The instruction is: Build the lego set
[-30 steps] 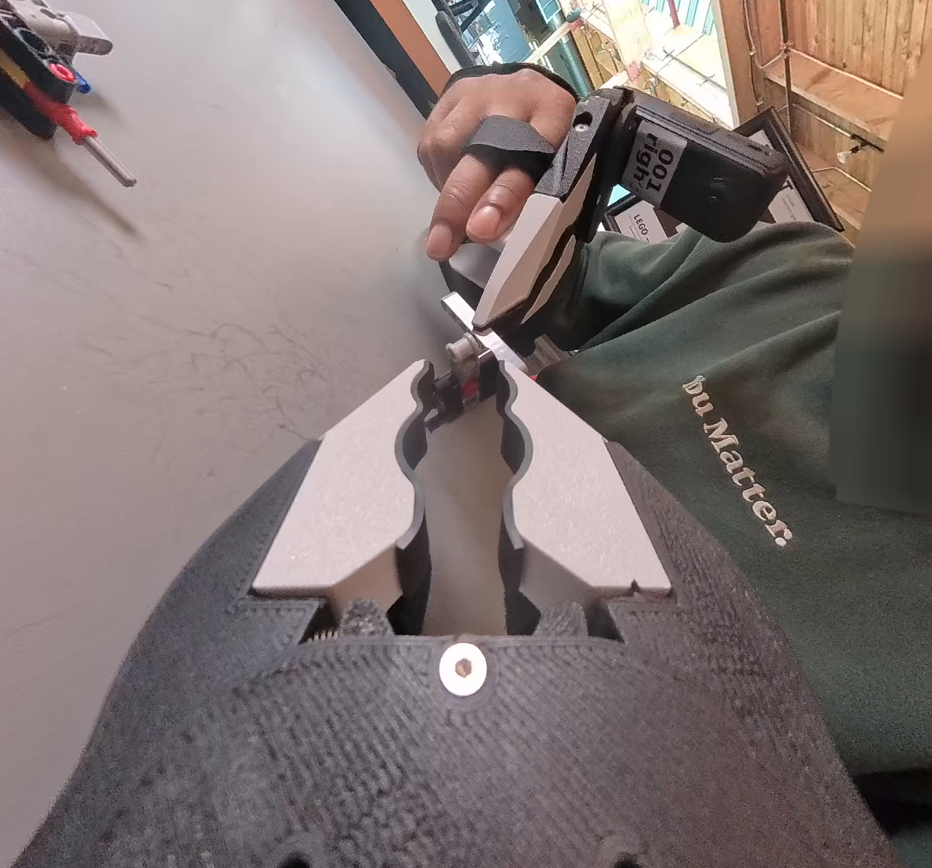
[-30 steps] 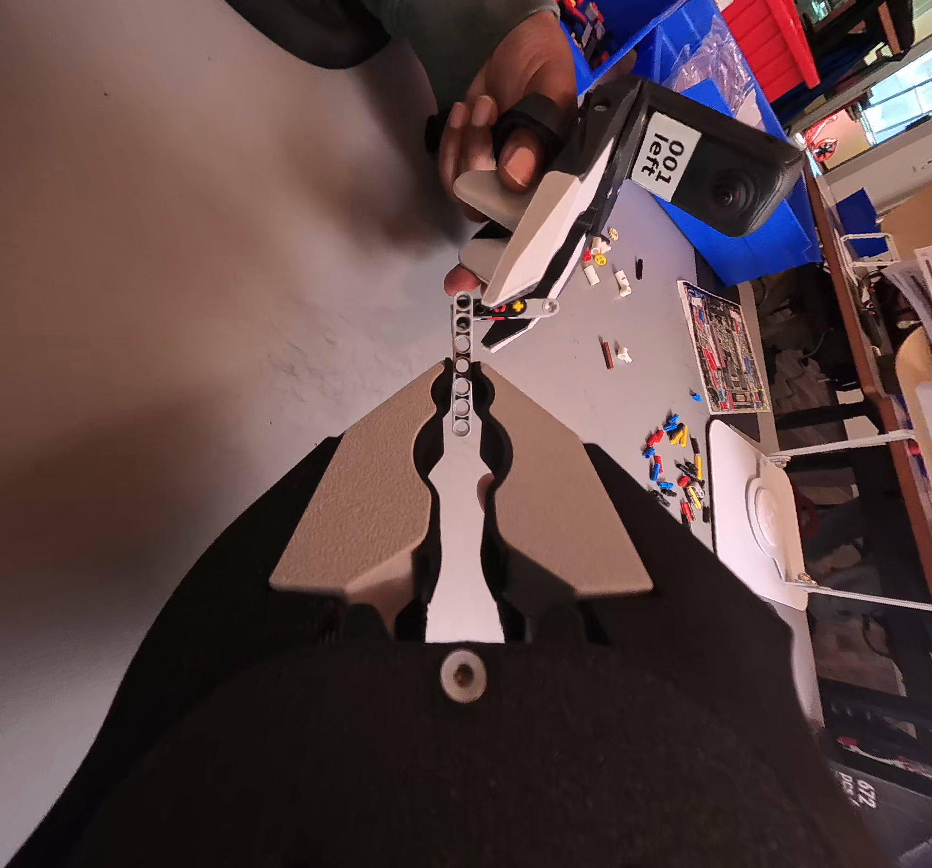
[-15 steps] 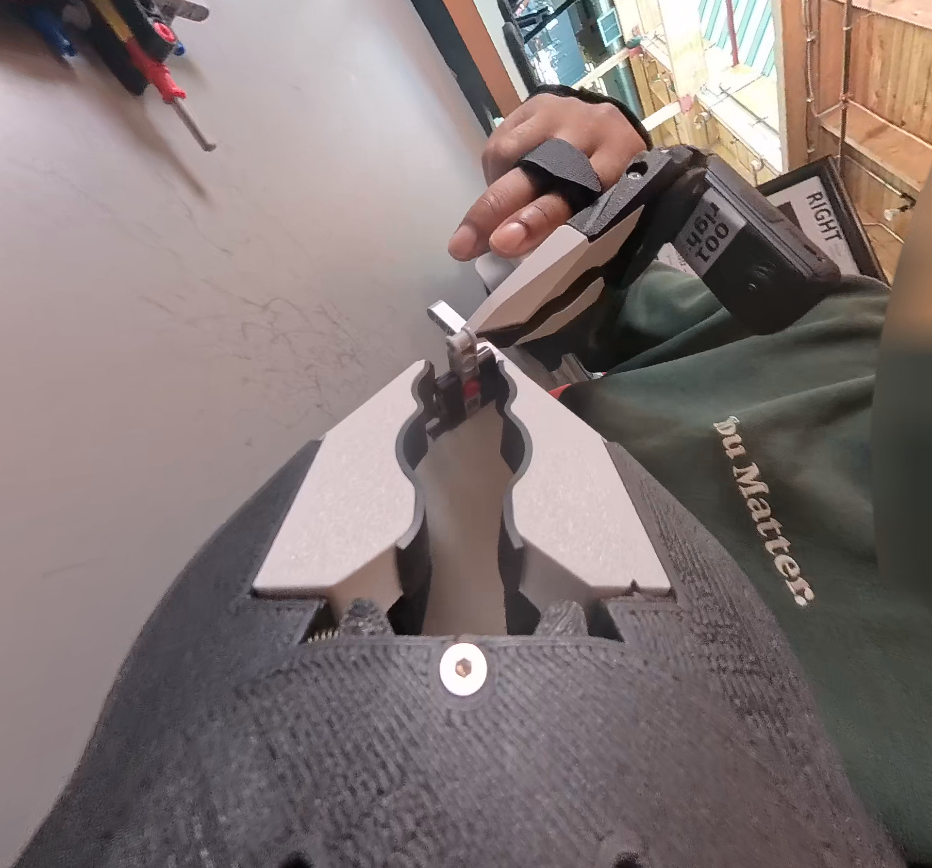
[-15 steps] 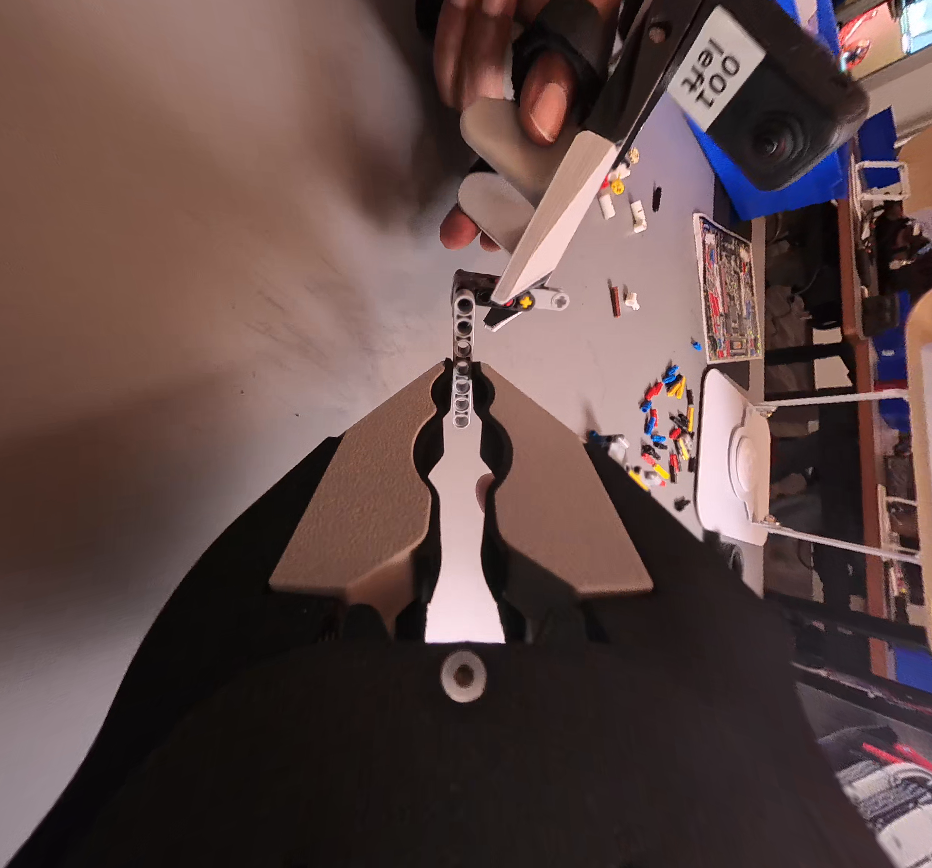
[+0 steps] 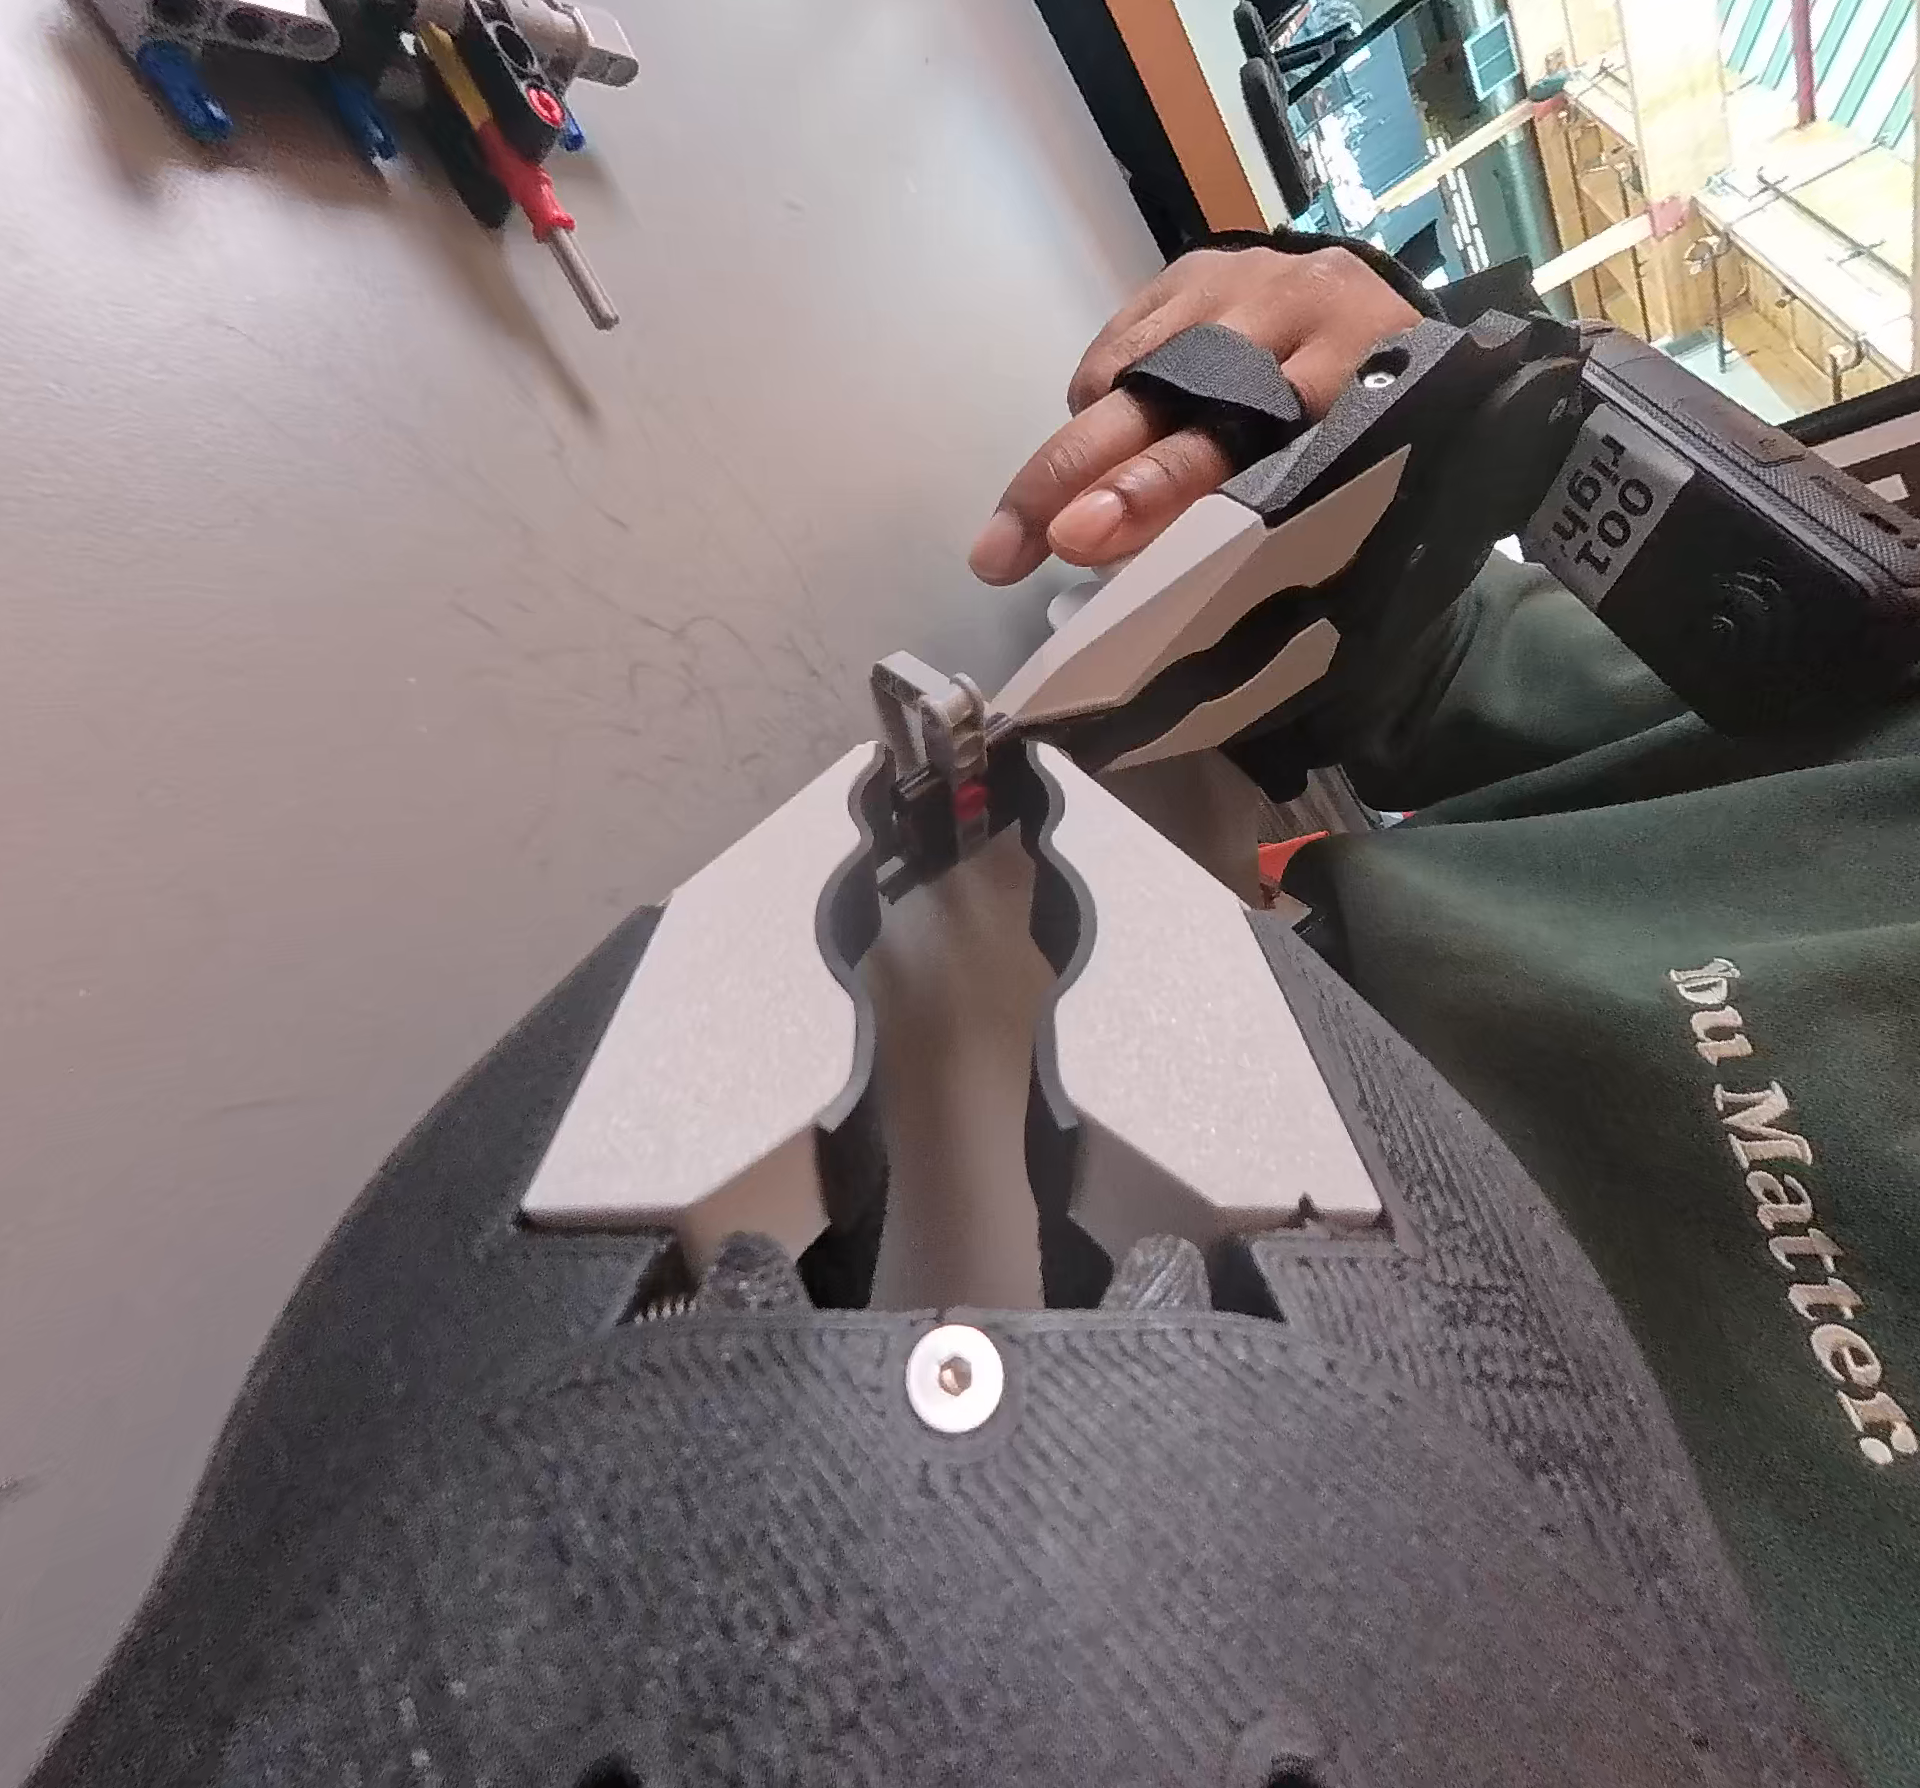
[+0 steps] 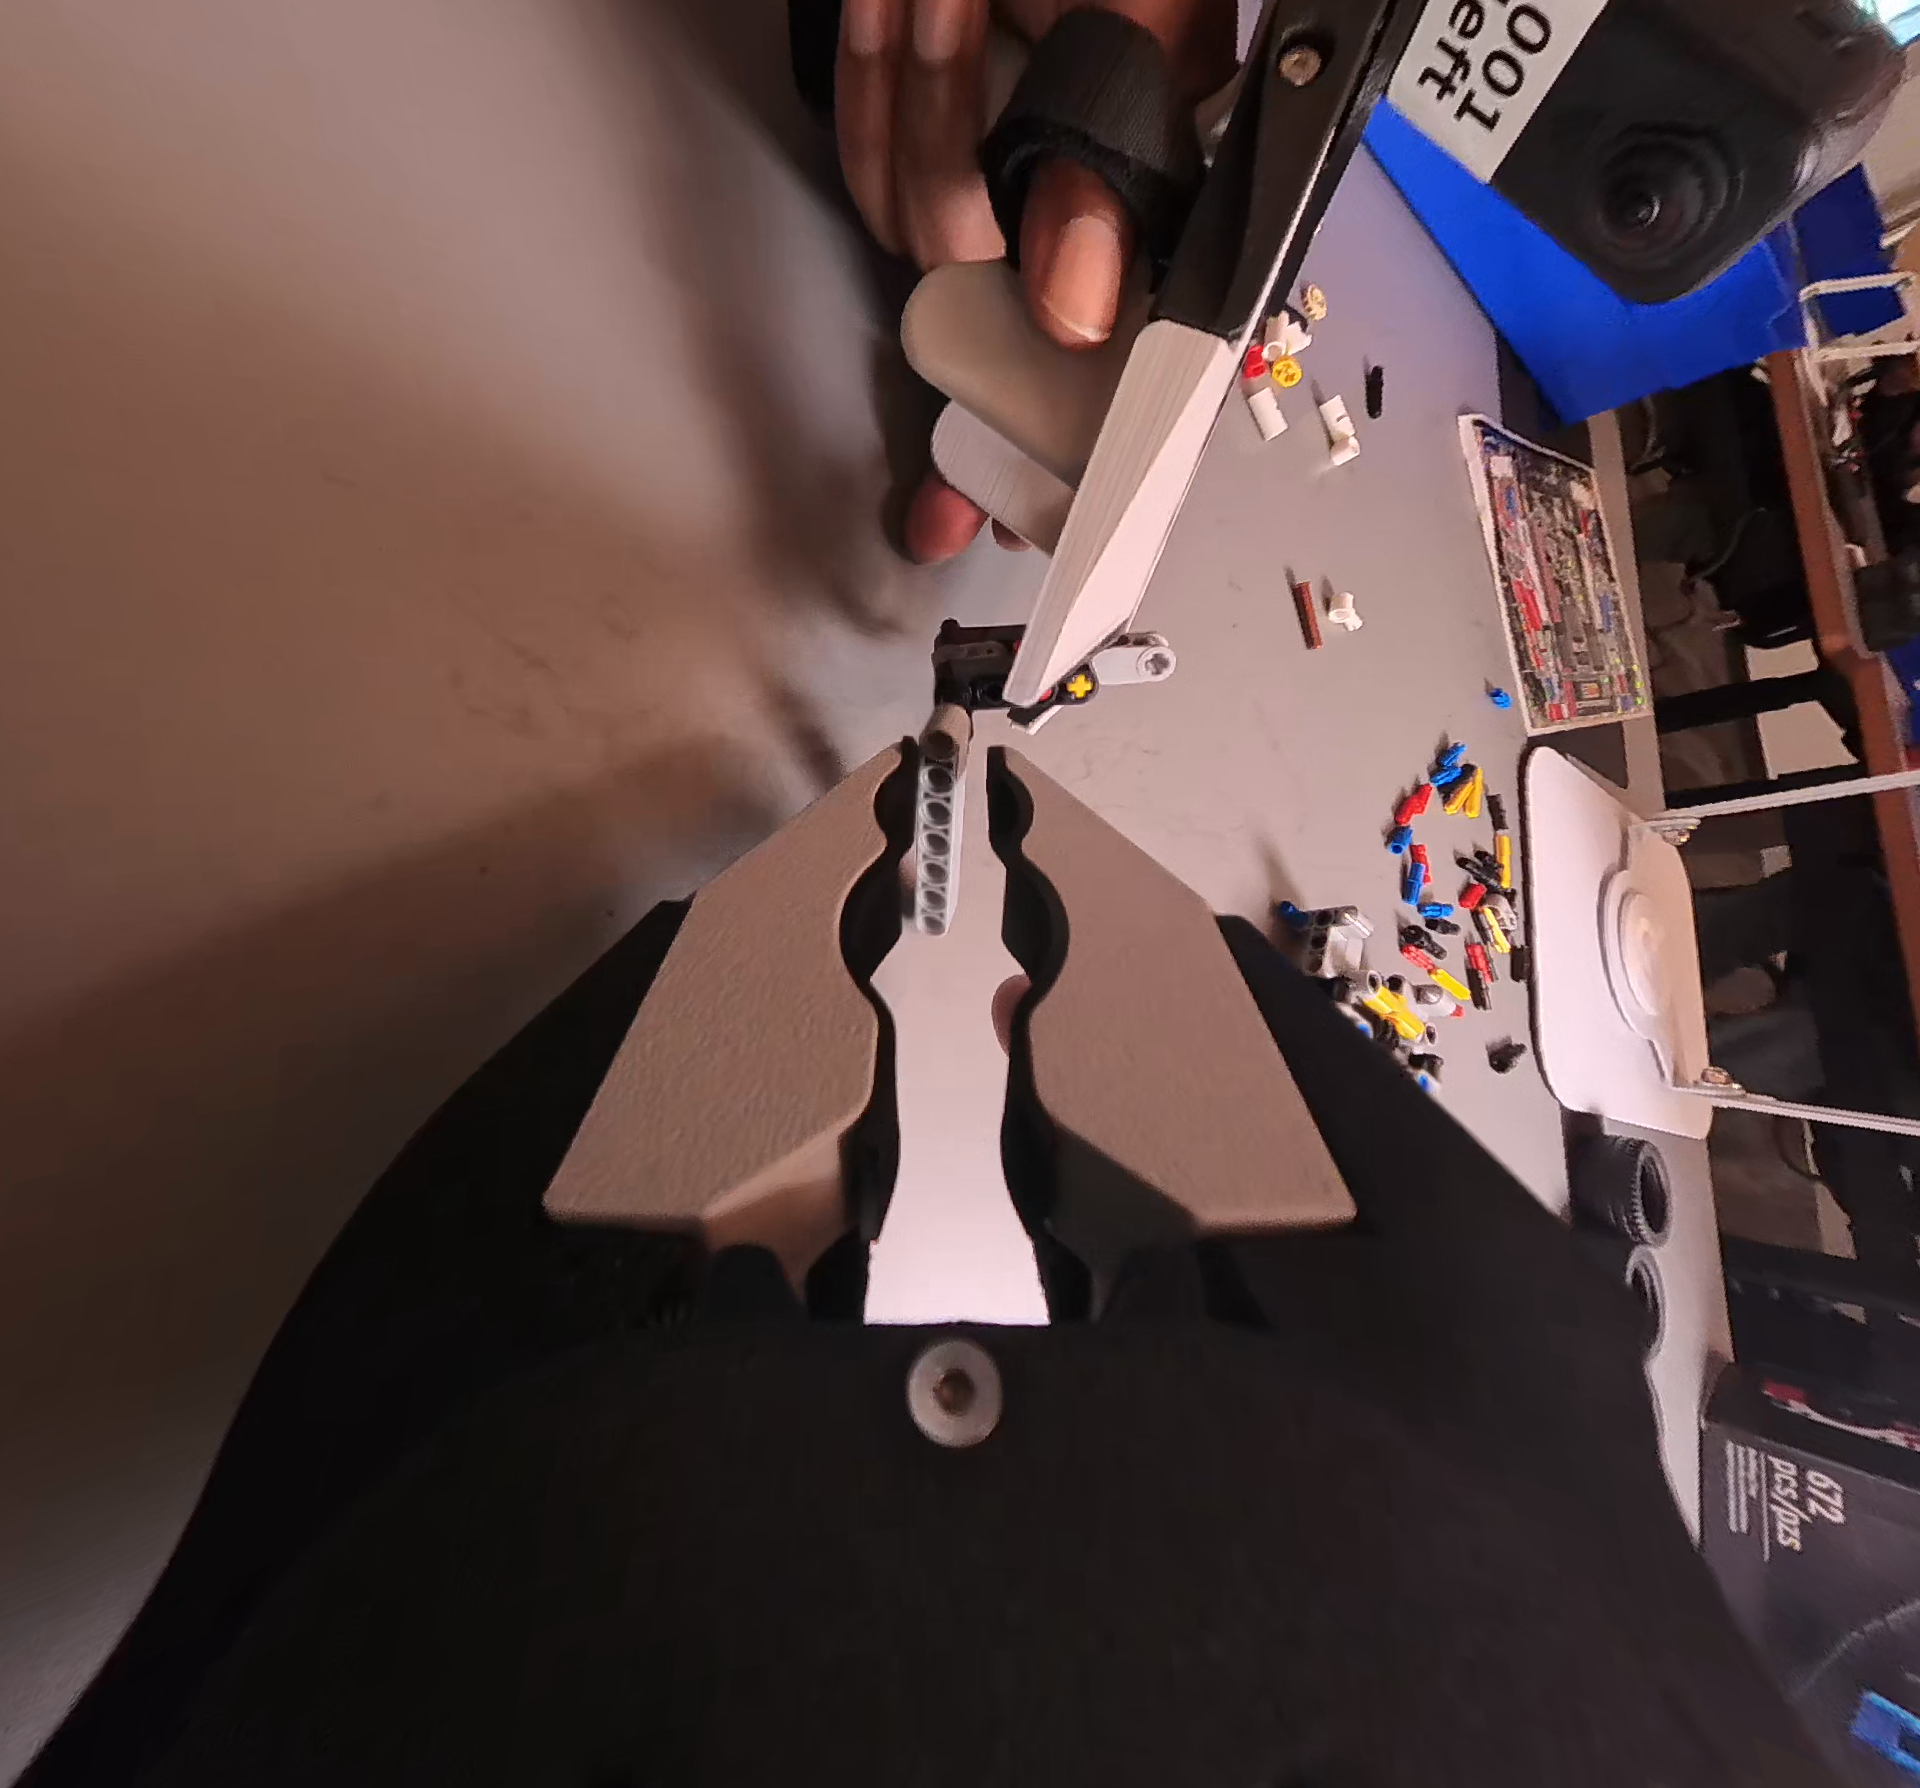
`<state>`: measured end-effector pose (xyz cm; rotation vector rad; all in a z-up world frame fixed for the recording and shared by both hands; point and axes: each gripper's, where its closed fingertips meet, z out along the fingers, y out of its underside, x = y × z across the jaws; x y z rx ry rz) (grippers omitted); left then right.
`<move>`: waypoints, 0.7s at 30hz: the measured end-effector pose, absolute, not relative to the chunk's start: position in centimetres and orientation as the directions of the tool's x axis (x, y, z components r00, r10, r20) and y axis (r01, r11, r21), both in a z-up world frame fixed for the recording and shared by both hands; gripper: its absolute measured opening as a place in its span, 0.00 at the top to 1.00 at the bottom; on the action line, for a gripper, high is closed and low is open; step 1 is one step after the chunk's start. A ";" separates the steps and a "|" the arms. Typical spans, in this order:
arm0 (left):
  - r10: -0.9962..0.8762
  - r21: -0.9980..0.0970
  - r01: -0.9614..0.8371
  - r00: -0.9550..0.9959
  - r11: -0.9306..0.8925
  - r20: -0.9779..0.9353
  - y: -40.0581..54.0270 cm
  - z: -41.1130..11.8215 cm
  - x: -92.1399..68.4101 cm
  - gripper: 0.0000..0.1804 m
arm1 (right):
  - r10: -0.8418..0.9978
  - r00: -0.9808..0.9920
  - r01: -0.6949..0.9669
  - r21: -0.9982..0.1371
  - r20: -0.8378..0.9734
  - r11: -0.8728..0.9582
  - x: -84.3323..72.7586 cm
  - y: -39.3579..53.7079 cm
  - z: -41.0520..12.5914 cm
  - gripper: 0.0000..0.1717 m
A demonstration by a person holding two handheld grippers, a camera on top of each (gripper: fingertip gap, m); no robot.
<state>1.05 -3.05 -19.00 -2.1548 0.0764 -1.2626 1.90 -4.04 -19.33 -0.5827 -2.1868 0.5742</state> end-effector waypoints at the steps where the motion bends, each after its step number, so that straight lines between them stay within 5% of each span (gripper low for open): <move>1: -0.348 -0.544 0.259 0.539 -0.798 0.767 -3.0 -19.0 1.1 0.87 | 0.569 -0.584 0.210 -0.569 0.579 0.795 1.9 -4.1 -19.3 0.94; 13: -0.307 -0.525 0.294 0.552 -0.799 0.775 -2.7 -19.1 1.0 0.88 | 0.527 -0.558 0.174 -0.531 0.641 0.829 1.3 -4.5 -19.4 0.97; 21: -0.346 -0.515 0.373 0.432 -0.772 0.832 -2.5 -17.1 0.9 0.89 | 0.697 -0.538 0.188 -0.739 0.474 0.647 1.3 -3.9 -18.0 0.97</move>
